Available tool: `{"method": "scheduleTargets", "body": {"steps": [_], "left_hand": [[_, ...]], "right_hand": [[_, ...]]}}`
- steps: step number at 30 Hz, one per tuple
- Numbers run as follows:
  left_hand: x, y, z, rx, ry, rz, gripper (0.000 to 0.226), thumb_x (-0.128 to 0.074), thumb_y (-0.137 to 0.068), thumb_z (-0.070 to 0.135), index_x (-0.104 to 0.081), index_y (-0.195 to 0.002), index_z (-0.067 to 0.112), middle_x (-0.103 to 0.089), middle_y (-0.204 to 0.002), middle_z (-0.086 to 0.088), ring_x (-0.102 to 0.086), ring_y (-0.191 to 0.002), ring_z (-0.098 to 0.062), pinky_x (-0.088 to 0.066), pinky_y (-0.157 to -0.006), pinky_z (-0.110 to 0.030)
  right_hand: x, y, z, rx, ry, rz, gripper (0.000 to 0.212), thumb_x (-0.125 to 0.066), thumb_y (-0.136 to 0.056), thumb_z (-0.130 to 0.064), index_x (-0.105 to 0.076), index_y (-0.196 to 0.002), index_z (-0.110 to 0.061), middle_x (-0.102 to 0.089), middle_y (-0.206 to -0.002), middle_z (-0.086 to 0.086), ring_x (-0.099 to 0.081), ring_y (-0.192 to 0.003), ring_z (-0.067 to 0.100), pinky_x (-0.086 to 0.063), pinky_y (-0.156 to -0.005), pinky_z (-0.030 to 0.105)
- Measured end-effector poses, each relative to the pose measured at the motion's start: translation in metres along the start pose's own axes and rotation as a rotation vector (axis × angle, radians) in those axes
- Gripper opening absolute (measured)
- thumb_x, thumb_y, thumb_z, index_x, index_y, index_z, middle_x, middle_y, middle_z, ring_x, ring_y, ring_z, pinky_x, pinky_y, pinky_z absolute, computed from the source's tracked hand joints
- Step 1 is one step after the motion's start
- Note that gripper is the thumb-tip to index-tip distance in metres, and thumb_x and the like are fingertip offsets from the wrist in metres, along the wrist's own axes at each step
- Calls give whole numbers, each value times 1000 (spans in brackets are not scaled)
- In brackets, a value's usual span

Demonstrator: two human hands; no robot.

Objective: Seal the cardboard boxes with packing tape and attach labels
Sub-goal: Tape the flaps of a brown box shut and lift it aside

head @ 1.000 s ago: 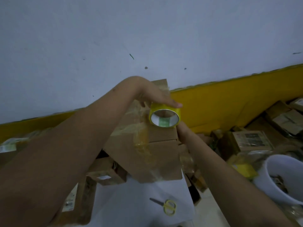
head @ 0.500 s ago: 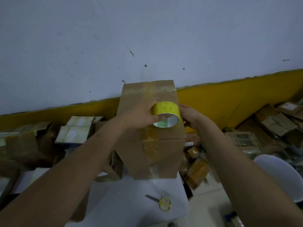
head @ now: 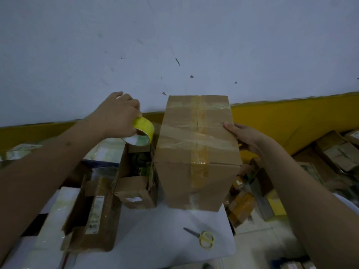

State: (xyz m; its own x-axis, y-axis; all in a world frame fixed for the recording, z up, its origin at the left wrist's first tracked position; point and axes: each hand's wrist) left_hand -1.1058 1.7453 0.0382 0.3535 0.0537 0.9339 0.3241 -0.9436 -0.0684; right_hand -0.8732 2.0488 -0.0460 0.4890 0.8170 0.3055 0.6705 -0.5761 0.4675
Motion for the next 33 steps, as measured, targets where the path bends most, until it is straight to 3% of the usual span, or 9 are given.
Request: {"method": "scheduleTargets", "body": {"steps": [3,6,9,12,18,21,26,30,33], "left_hand": [[-10,8,-2,57,-73,-170,59,-35,-84,63,-76,-99,24,-65,-109,1,-55,-108,-26,-35,-104,-42],[-39,9,26,78,-123,-315,50,-47,-87,66,-69,-113,29,-57,-121,3,-47,-120,-21,-29,-111,-40],[-71,14,51,141,44,-283,36,-56,-78,47,-73,-98,23,-58,-108,1,-50,-109,-24,-33,-102,-39],[-74,9,71,135,153,-220,53,-41,-69,48,-75,-86,12,-60,-99,-5,-52,-101,-29,-37,-92,-41],[-63,-9,116,142,216,-132,30,-54,-94,43,-65,-104,17,-54,-108,-4,-49,-108,-25,-36,-91,-38],[-67,-13,128,147,304,-123,29,-52,-94,44,-61,-107,19,-55,-107,-3,-52,-106,-25,-39,-88,-39],[-72,-5,135,157,441,-94,24,-57,-91,37,-60,-105,18,-43,-91,0,-58,-95,-27,-38,-71,-33],[-65,-13,123,74,366,-289,49,-59,-91,53,-51,-123,17,-48,-119,-7,-49,-112,-29,-43,-90,-43],[-51,-7,104,32,479,-436,97,-65,-76,76,-32,-148,20,-34,-145,-6,-36,-132,-30,-40,-105,-48]], "right_hand": [[-1,4,-1,1,-27,9,50,-57,-93,-58,-55,-132,-27,-68,-109,5,-68,-97,26,-58,-76,42],[-2,5,0,8,-54,13,45,-58,-93,-56,-56,-127,-26,-68,-108,6,-68,-96,26,-58,-77,41],[0,-1,2,-5,-77,13,50,-60,-92,-56,-58,-129,-23,-68,-113,7,-68,-101,26,-58,-86,44],[0,-10,-10,85,-50,34,53,-56,-97,-50,-52,-142,-23,-65,-127,6,-64,-110,24,-55,-84,37],[-26,-19,-49,106,909,266,74,-22,-104,-56,-2,-159,-10,-6,-164,20,-20,-148,40,-18,-118,52],[-75,6,-33,251,1084,233,87,-10,-93,-76,4,-159,-21,12,-164,16,7,-152,36,6,-119,61],[-105,17,-24,412,1187,208,105,-13,-76,-93,6,-158,-30,11,-165,16,12,-152,33,9,-118,60],[-96,16,-28,419,1181,204,101,-12,-81,-89,1,-159,-28,7,-166,13,8,-153,31,7,-119,59],[-96,41,-13,675,1017,468,76,-21,-98,-67,-30,-155,-18,-21,-164,10,-16,-152,26,-7,-122,56]]}}
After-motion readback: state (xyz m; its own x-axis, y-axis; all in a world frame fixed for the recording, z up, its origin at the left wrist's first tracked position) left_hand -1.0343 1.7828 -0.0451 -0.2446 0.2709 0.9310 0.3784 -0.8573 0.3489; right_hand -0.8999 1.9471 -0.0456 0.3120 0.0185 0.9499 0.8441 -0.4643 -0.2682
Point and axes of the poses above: each hand's wrist, its own y-axis away from the middle knuckle, its own x-axis out of the back of the hand, z = x × y
